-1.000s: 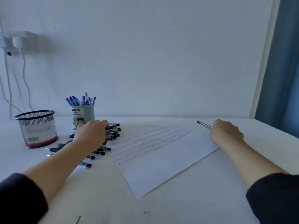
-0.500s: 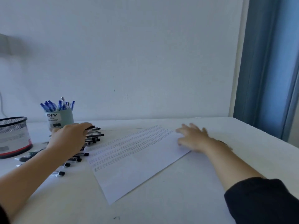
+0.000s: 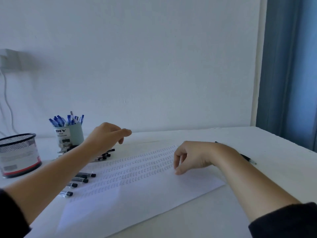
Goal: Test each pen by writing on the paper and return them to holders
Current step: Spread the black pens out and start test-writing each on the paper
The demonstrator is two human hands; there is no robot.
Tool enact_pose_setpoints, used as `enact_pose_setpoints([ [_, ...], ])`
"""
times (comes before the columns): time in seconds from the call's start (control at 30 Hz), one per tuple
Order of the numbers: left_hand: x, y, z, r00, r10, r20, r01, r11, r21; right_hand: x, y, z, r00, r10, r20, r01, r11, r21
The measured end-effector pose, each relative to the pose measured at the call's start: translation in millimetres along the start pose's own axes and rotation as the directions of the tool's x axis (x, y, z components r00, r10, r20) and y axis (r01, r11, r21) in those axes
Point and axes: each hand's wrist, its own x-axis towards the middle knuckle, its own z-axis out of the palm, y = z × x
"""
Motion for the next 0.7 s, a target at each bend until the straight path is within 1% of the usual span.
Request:
enact_pose_setpoints([
  [0.03, -0.2, 4.2, 4.5, 0.999, 0.006, 0.039, -0.005, 1.0, -0.012, -0.5, 2.7, -2.3, 1.0, -0.02, 0.002, 0.02, 0.998, 0.054],
  [0.07, -1.2, 6.9, 9.9, 0.997, 0.021, 0.076, -0.023, 0.999, 0.026, -1.2, 5.4, -4.9, 0.999, -0.03, -0.009, 0.031, 0.994, 0.102],
  [0.13, -4.8, 7.5, 25.4, 0.987, 0.04, 0.156, -0.071, 0.977, 0.202, -2.1, 16.0, -8.8, 0.998, -0.002, -0.066, 0.012, 0.989, 0.147],
  [0.2, -13.1, 7.0, 39.0, 0.976, 0.068, 0.206, -0.145, 0.911, 0.386, -2.6, 28.6, -11.7, 0.991, 0.062, -0.118, -0.047, 0.991, 0.125],
  [0.23, -17.3, 5.9, 43.7, 0.972, 0.087, 0.22, -0.18, 0.875, 0.45, -3.3, 34.4, -12.5, 0.989, 0.095, -0.117, -0.081, 0.99, 0.114],
  [0.3, -21.6, 3.5, 46.7, 0.967, 0.123, 0.224, -0.225, 0.825, 0.518, -7.7, 40.4, -12.1, 0.988, 0.14, -0.063, -0.133, 0.985, 0.107],
  [0.37, -20.6, 1.3, 41.7, 0.968, 0.127, 0.215, -0.226, 0.813, 0.537, -12.3, 40.0, -11.2, 0.987, 0.163, 0.002, -0.163, 0.984, 0.079],
  [0.43, -15.7, 1.5, 31.6, 0.964, 0.147, 0.22, -0.243, 0.82, 0.518, -12.8, 38.4, -10.7, 0.986, 0.164, 0.04, -0.164, 0.986, -0.001],
  [0.47, -13.6, 4.7, 26.5, 0.957, 0.202, 0.207, -0.281, 0.823, 0.493, -11.9, 37.1, -10.0, 0.985, 0.161, 0.055, -0.159, 0.987, -0.031],
  [0.5, -12.8, 10.9, 21.4, 0.947, 0.276, 0.165, -0.322, 0.829, 0.458, -10.6, 35.1, -9.5, 0.985, 0.158, 0.075, -0.155, 0.987, -0.045],
  [0.57, -11.8, 29.1, 14.9, 0.914, 0.405, -0.008, -0.378, 0.861, 0.34, -6.3, 31.2, -7.0, 0.982, 0.144, 0.119, -0.137, 0.988, -0.069],
  [0.6, -11.4, 40.2, 12.7, 0.903, 0.421, -0.085, -0.385, 0.881, 0.273, -4.6, 29.3, -6.2, 0.982, 0.132, 0.135, -0.122, 0.989, -0.082],
  [0.63, -9.4, 49.6, 10.9, 0.909, 0.399, -0.126, -0.373, 0.909, 0.185, -4.1, 27.7, -6.4, 0.983, 0.113, 0.142, -0.102, 0.991, -0.084],
  [0.67, -7.3, 59.7, 9.7, 0.928, 0.349, -0.129, -0.34, 0.937, 0.086, -4.7, 26.3, -7.9, 0.986, 0.087, 0.142, -0.078, 0.994, -0.072],
  [0.7, -4.0, 69.6, 9.0, 0.95, 0.296, -0.1, -0.301, 0.953, -0.032, -6.7, 25.9, -10.1, 0.989, 0.063, 0.136, -0.057, 0.997, -0.044],
])
